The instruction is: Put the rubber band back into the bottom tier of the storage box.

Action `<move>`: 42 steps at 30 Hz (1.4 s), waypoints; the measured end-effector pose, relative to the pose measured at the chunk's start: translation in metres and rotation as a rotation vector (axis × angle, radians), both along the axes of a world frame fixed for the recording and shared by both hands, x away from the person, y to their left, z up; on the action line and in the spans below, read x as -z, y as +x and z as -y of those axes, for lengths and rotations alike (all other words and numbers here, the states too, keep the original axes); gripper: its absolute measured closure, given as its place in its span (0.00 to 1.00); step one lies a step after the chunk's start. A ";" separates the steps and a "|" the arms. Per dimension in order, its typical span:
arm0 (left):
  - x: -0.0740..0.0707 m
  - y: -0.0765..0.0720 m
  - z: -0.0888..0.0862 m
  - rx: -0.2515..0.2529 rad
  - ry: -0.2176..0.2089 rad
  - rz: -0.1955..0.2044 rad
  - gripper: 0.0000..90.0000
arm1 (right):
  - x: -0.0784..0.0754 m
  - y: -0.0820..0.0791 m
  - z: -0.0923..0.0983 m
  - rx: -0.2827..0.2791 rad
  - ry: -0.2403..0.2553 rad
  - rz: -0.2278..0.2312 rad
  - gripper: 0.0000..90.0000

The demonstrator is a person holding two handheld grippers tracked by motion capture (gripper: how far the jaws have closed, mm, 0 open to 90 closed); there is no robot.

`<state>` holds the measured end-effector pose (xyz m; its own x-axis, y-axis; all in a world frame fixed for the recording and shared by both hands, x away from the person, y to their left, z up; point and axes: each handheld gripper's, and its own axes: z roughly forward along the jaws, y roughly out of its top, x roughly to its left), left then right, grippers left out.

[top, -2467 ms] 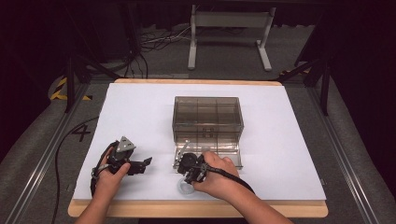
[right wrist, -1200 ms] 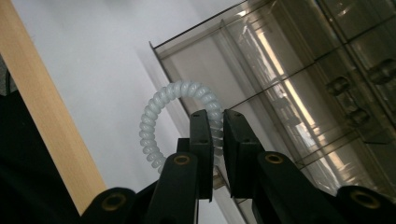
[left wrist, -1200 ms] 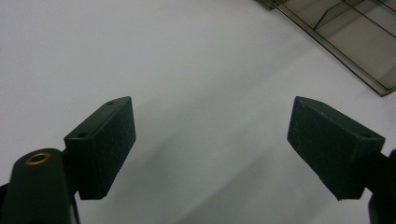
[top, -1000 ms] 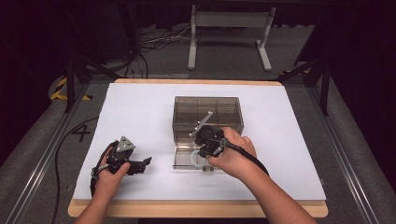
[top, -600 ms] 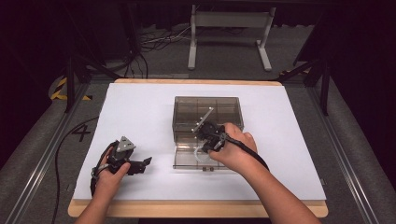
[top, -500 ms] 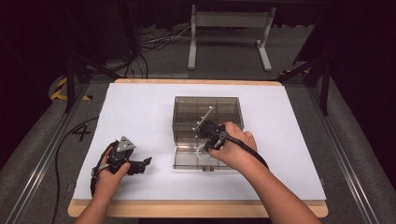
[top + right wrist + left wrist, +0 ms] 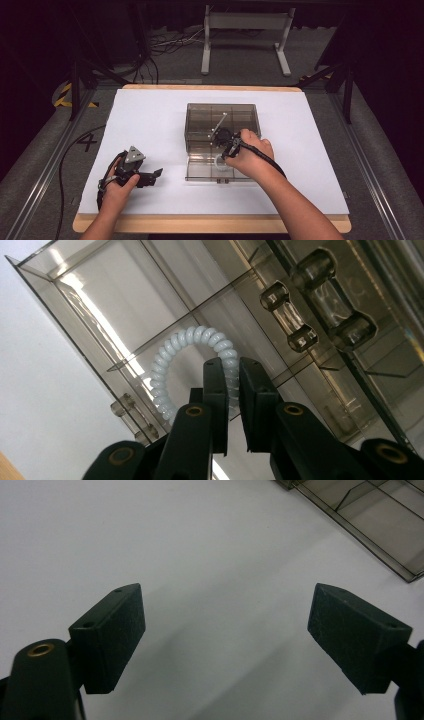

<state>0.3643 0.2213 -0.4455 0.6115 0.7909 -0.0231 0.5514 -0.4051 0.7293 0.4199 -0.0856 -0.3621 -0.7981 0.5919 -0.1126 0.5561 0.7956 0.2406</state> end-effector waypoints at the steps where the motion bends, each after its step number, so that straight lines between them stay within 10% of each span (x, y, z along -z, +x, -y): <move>1: 0.000 0.000 0.000 0.000 0.000 0.000 0.18 | 0.000 0.000 0.000 0.000 0.000 0.000 0.92; 42: 0.000 0.000 0.000 0.001 0.003 -0.004 0.18 | 0.034 0.003 -0.002 0.003 0.001 -0.087 0.92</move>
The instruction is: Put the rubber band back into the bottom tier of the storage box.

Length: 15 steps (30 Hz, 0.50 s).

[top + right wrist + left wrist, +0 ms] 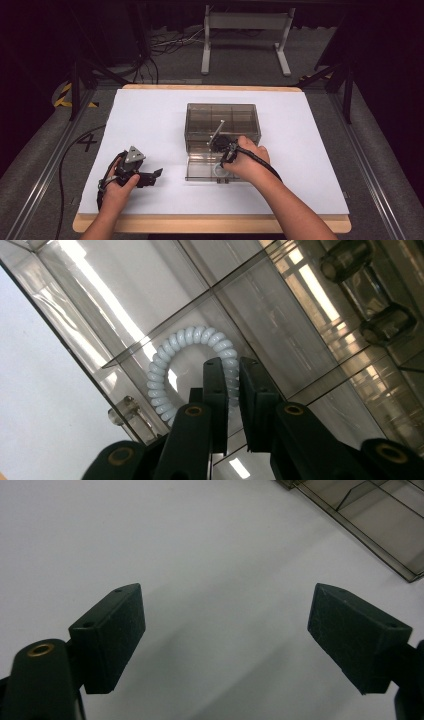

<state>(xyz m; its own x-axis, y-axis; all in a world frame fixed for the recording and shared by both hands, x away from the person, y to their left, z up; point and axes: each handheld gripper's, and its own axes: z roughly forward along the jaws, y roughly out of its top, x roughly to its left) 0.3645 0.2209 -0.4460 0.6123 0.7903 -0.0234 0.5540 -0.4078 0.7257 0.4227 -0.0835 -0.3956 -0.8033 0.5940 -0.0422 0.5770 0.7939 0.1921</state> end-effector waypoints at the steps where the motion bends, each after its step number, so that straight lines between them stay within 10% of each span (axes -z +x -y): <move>1: 0.000 0.000 0.000 -0.001 -0.001 0.001 0.18 | 0.000 0.000 0.000 -0.001 -0.001 -0.002 0.92; 15: 0.002 0.000 0.002 0.002 0.001 -0.007 0.18 | -0.002 -0.006 0.002 -0.045 0.041 0.019 0.85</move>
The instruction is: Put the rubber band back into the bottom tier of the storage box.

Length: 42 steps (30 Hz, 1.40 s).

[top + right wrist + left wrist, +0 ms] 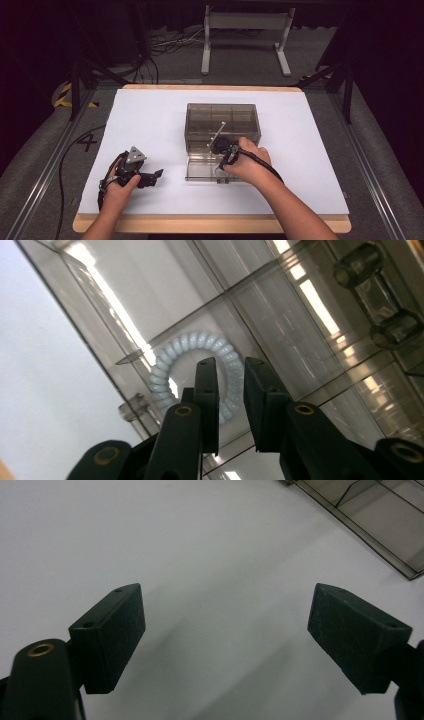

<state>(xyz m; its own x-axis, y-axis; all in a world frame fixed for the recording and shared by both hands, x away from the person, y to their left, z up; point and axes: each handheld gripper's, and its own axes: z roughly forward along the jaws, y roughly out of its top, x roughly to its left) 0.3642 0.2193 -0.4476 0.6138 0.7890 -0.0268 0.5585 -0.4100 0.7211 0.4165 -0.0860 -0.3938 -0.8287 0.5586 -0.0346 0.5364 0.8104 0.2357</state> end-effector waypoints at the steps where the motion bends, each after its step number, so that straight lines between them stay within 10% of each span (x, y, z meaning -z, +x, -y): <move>1: 0.000 0.000 0.000 0.000 0.000 0.002 0.18 | -0.001 -0.001 0.000 0.001 0.016 -0.007 0.86; 7: 0.000 0.000 0.000 -0.005 -0.002 0.004 0.18 | -0.011 -0.006 0.001 -0.035 0.039 0.007 0.99; 26: -0.001 0.000 0.000 -0.007 -0.002 0.004 0.18 | -0.039 -0.036 0.003 -0.193 0.223 0.058 1.00; 42: -0.001 0.001 0.001 -0.003 0.000 0.004 0.18 | -0.031 -0.049 0.014 -0.244 0.303 0.065 1.00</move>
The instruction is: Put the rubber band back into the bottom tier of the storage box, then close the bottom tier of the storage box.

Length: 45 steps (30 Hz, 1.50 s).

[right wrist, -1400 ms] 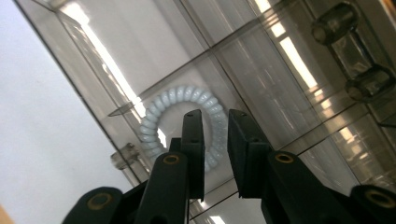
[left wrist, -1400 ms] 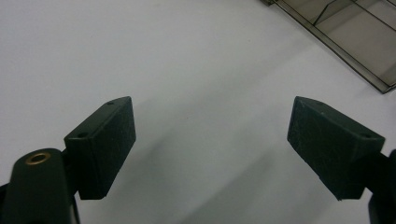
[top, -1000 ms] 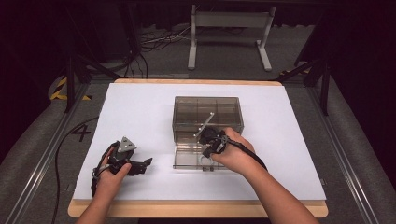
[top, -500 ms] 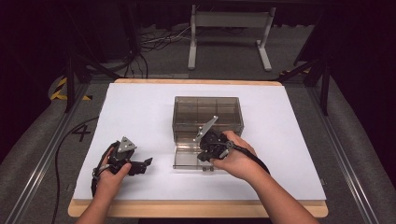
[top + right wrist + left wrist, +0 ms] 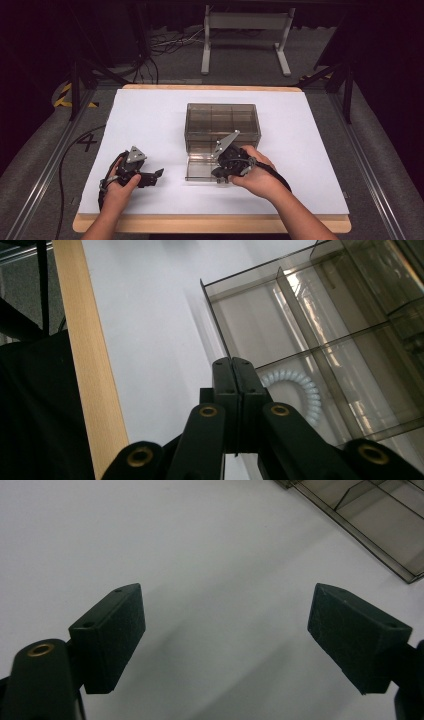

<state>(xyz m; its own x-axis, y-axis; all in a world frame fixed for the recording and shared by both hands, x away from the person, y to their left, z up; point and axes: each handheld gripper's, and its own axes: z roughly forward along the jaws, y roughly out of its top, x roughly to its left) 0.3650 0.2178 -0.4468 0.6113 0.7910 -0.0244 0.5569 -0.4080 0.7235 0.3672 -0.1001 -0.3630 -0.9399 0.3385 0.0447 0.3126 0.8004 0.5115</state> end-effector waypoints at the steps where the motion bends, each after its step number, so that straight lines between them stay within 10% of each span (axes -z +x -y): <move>1: 0.000 0.000 0.000 0.003 0.001 0.000 0.18 | 0.001 -0.001 0.001 -0.001 0.003 0.001 1.00; 45: 0.000 -0.001 0.000 0.002 0.001 -0.002 0.18 | 0.046 -0.009 0.006 -0.045 -0.138 -0.033 1.00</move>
